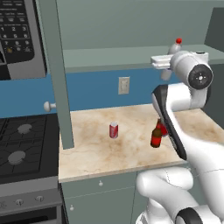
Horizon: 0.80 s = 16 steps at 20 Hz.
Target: Sort all alcoholic drinks to one cabinet, and non-alcoholic drinks to the other.
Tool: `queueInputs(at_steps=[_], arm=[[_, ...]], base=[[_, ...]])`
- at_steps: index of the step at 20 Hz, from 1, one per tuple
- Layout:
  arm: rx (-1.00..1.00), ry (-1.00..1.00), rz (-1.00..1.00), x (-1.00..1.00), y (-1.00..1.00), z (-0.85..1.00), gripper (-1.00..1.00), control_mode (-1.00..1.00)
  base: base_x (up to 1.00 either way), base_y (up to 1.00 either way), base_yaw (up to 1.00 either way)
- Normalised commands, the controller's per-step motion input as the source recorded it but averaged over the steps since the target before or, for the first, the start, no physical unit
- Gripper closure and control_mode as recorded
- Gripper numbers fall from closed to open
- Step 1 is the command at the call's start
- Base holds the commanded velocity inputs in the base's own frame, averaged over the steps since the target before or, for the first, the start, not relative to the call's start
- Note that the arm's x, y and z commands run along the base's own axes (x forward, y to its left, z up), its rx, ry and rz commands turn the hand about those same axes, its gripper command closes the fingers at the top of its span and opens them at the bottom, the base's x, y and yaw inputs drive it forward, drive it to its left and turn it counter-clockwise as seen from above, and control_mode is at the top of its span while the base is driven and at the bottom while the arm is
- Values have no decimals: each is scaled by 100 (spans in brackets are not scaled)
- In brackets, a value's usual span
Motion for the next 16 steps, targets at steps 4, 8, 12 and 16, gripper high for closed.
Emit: queueInputs(at_steps=[4, 8, 12, 16], arm=[[-1, -1, 0, 17, -32, 51, 100, -100], [-1, 0, 0, 21, -33, 46, 100, -100], [0, 0, 0, 22, -33, 40, 100, -100], [0, 1, 0, 31, -35, 11, 100, -100]], base=[[0, 0, 0], [0, 0, 0], [0, 0, 0], [0, 0, 0]])
